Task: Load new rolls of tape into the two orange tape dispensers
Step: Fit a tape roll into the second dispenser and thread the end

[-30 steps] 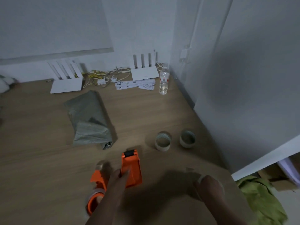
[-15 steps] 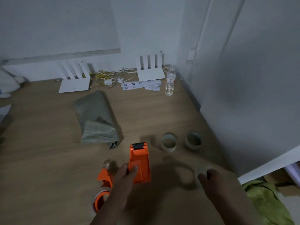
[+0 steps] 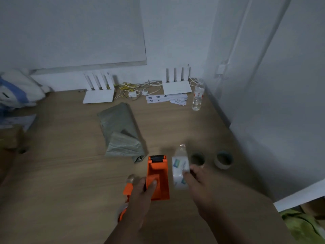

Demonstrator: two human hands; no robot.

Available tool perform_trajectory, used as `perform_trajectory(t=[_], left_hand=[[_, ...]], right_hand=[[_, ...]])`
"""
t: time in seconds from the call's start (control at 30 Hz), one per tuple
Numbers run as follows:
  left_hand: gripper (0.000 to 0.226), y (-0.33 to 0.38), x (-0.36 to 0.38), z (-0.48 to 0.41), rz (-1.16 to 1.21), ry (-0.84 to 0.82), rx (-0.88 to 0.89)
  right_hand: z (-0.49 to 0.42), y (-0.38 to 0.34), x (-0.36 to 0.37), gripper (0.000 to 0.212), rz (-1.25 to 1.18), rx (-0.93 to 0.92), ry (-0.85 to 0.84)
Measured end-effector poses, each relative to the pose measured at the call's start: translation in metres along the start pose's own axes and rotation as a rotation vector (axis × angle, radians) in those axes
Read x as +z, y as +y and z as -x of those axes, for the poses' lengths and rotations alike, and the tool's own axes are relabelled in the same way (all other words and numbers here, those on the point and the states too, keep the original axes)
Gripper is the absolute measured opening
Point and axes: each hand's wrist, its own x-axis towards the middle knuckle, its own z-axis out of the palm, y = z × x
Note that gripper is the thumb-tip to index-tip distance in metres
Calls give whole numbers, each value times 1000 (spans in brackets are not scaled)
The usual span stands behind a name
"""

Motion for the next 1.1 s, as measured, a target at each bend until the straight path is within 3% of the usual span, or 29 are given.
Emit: perform_trajectory(t=[0.43, 0.63, 0.83, 1.1], left_hand=[[21, 5, -23, 6, 183, 14, 69], [26, 5, -22, 10, 209, 2, 124], [29, 2, -24, 13, 94, -84, 120], [17, -10, -23, 13, 49, -123, 87]], right_hand=[[21, 23, 67, 13, -94, -49, -33], [31, 23, 82, 23, -76, -68, -40], [35, 23, 89, 31, -13, -164, -10], [20, -3, 77, 32, -67, 102, -5]])
